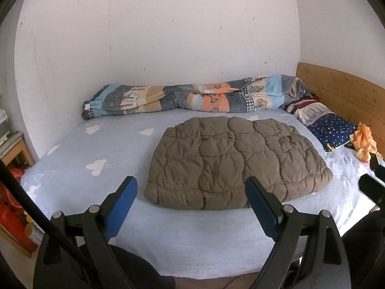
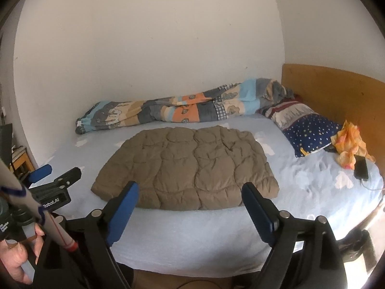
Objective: Fold large clothes
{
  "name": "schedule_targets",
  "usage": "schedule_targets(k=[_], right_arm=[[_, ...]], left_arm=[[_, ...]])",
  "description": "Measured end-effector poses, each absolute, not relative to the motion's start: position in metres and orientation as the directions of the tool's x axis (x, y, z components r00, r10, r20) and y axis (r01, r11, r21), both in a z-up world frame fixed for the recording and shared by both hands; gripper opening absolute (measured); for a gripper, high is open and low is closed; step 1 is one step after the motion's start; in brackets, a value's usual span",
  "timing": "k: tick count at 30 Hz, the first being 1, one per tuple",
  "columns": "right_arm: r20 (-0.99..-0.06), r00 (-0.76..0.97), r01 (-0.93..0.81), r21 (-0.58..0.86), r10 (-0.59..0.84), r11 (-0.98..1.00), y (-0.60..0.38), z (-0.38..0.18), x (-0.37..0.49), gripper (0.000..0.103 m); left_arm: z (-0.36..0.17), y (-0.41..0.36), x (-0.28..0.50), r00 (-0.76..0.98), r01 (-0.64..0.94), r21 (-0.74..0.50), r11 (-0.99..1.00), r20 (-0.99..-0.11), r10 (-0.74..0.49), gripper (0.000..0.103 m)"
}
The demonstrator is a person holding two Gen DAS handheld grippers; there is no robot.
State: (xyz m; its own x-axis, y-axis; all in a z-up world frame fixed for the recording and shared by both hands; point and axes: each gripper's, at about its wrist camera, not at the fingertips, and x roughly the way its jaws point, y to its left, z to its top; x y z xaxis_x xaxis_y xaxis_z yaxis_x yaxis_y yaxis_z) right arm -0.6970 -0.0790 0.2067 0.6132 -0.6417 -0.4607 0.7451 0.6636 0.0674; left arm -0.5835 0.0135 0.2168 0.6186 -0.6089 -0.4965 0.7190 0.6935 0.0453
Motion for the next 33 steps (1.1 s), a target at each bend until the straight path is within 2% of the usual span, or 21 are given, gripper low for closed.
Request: schedule_targets(k=[7,13,16,18,22,28,33], right_arm=[[-0.509,0.605,0.74,0.077,-0.612,0.668,-0.083,0.193,-0.688,0.092],[-0.505,0.59,0.751,0.059,-0.63,0.657,-0.085,0.192,-0.684,0.092],[-0.511,0.581,0.76,0.061,-0.633,0.647,-0.087,0.192,-0.682,0.092],[-0.516,0.57,0.766,0.054,-0.639,0.64,-0.088,0.192,-0.68,0.092],[-0.512,0.568,0.769,0.051,-0.645,0.637,-0.089,0.197,-0.677,0.092],[-0.466,0.565,0.777,0.023,-0.681,0.629,-0.085,0.207,-0.678,0.093],[-0.48,0.563,0.774,0.021,-0.673,0.633,-0.086,0.204,-0.674,0.094]], left_arm=[[0.217,0.008,-0.585,0.646,0.703,0.107,0.703,-0.511,-0.568,0.091],[0.223,0.011,-0.585,0.63,0.717,0.062,0.694,-0.485,-0.607,0.093],[0.224,0.005,-0.583,0.664,0.685,0.114,0.719,-0.504,-0.553,0.093],[0.222,-0.002,-0.583,0.68,0.664,0.177,0.727,-0.547,-0.489,0.093],[0.219,-0.006,-0.588,0.712,0.649,0.244,0.721,-0.529,-0.462,0.093],[0.221,-0.002,-0.587,0.693,0.665,0.206,0.718,-0.529,-0.49,0.093],[0.217,-0.003,-0.581,0.683,0.665,0.196,0.721,-0.55,-0.481,0.093]])
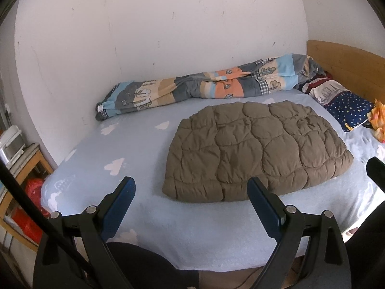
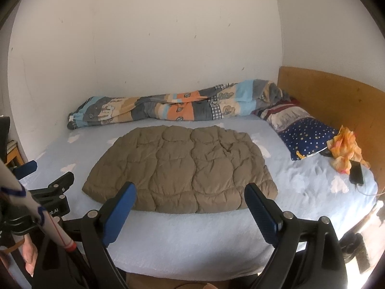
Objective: Fold large clothes
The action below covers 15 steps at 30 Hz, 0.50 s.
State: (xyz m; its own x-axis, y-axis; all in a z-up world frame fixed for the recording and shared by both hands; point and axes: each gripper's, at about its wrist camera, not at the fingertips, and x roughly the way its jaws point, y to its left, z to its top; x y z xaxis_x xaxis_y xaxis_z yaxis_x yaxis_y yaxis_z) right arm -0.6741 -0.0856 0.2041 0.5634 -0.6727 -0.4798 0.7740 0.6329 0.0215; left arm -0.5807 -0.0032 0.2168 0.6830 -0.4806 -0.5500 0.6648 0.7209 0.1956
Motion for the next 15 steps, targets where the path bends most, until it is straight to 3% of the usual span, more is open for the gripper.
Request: schedule_targets(k=[15], right_arm=[[-0.504,0.552,0.776,0.019,-0.664,0.631,-0.0885,0.1963,-0.6732,0.094]], left_arm=[[0.2097,-0.0084,-0.5797,0.673,0.672,0.2,0.713,-0.568,-0.475,0.093]])
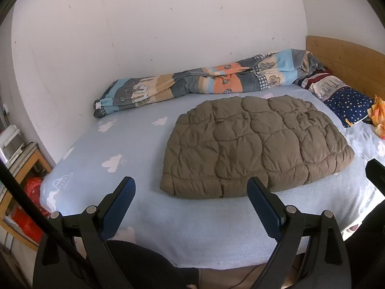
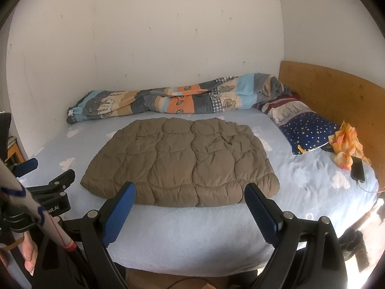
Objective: Fold large clothes
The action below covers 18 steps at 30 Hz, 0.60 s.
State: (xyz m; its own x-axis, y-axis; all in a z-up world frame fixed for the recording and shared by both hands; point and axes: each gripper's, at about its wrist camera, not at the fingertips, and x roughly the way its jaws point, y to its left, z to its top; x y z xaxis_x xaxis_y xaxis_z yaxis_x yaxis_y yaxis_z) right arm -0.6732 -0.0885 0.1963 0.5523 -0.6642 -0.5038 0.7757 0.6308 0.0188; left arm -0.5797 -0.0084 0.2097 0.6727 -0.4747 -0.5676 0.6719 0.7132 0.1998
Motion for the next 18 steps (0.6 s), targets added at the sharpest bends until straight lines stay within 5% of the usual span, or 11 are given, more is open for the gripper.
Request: schedule_targets(k=[18], right_arm=[[-0.512,0.553,0.772,0.018,-0.658,0.635,-0.0898,0.1932,-0.6737,0.094]], left_arm=[[0.207,-0.0106,-0.5818,0.675,0.667,0.205,0.716,-0.572,-0.465,0.093]])
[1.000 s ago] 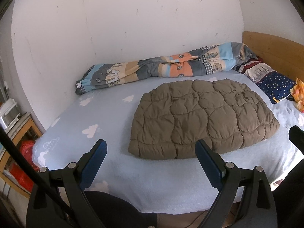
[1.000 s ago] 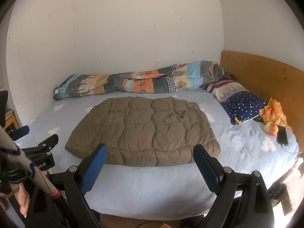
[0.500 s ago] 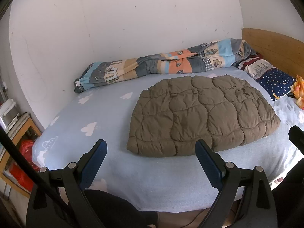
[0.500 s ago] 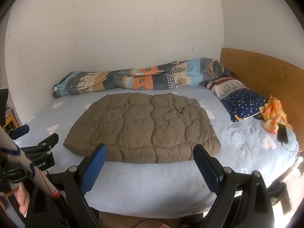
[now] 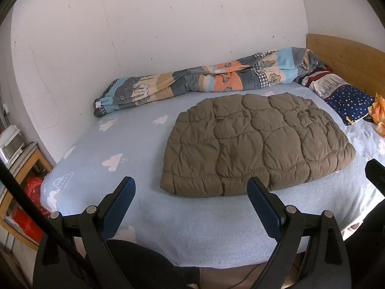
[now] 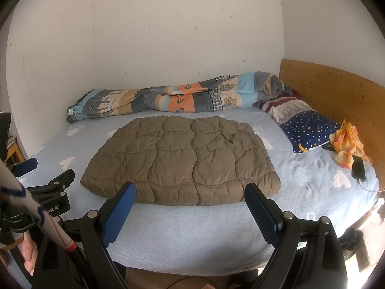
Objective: Fold large clothes
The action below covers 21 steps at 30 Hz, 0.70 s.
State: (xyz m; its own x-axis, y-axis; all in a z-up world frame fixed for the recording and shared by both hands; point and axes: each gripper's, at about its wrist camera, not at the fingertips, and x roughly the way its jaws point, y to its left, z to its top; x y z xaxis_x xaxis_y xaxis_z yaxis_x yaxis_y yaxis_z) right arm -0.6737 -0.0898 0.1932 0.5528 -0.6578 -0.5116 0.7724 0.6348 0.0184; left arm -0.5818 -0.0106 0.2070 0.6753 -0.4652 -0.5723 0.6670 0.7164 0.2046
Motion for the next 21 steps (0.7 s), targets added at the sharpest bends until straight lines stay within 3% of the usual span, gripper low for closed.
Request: schedule_targets(k=[21], right_arm=[[-0.516,0.547,0.778,0.021,-0.66,0.628,-0.0888,0.1888,-0.674,0.094]], left_arm=[[0.2059,-0.0105,-0.5824,0.674,0.668,0.205,0.715,-0.575,-0.465,0.093]])
